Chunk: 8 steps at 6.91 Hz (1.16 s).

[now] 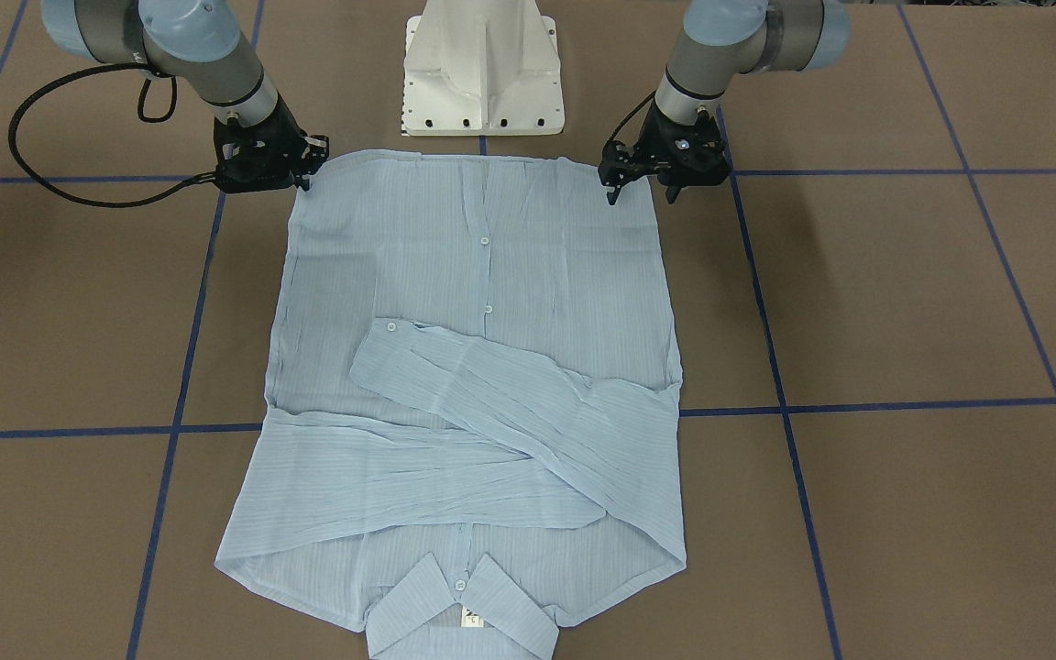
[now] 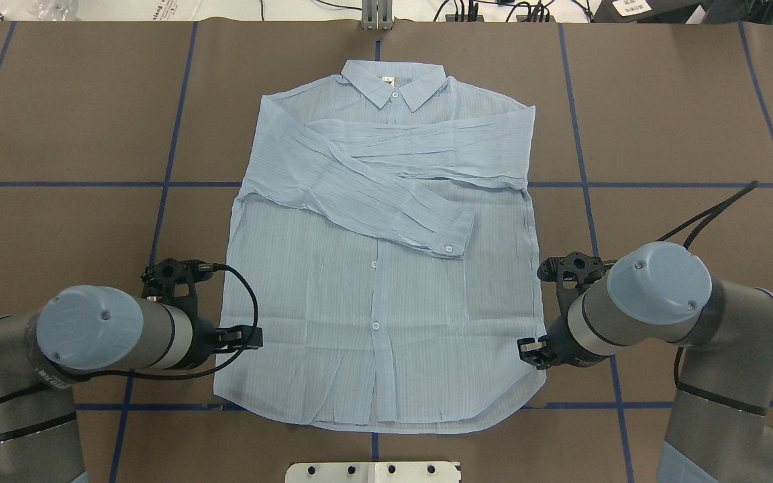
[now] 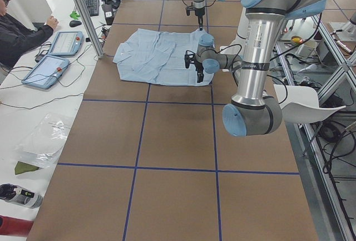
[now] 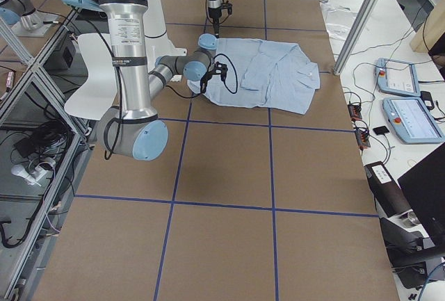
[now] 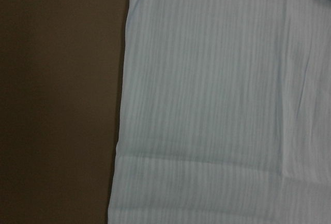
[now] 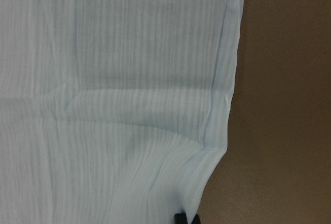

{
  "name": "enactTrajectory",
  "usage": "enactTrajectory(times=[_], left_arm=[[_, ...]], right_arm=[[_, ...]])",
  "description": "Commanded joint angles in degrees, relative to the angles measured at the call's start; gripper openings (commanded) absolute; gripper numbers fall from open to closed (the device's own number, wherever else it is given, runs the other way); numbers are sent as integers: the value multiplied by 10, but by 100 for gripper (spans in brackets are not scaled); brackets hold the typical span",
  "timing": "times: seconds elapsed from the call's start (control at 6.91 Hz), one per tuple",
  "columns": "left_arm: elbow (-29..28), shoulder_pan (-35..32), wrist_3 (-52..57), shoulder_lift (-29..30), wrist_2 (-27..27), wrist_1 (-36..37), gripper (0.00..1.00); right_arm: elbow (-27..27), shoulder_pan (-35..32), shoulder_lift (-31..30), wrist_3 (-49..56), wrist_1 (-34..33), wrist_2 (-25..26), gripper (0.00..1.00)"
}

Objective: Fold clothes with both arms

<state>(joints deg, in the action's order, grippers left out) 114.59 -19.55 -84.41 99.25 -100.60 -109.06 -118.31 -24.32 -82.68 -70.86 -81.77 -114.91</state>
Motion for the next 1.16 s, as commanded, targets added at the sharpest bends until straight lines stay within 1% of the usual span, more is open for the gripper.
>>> enactTrajectory(times=[0.0, 0.14, 0.29, 0.58, 1.01], left_arm=[[-1, 22, -35, -16, 3, -21, 97], [-2, 39, -55, -13, 16, -20, 94], [-3, 44, -60, -13, 17, -18, 90], [-6, 43, -61, -13, 16, -14, 85], [-8, 42, -61, -15, 17, -11, 81]], right_arm=[[-3, -2, 1, -1, 0, 0, 0], [-2, -2, 1, 0, 0, 0, 0], [-3, -4, 1, 0, 1, 0, 0], [-3, -5, 3, 0, 2, -1, 0], [-4, -6, 5, 0, 3, -3, 0]])
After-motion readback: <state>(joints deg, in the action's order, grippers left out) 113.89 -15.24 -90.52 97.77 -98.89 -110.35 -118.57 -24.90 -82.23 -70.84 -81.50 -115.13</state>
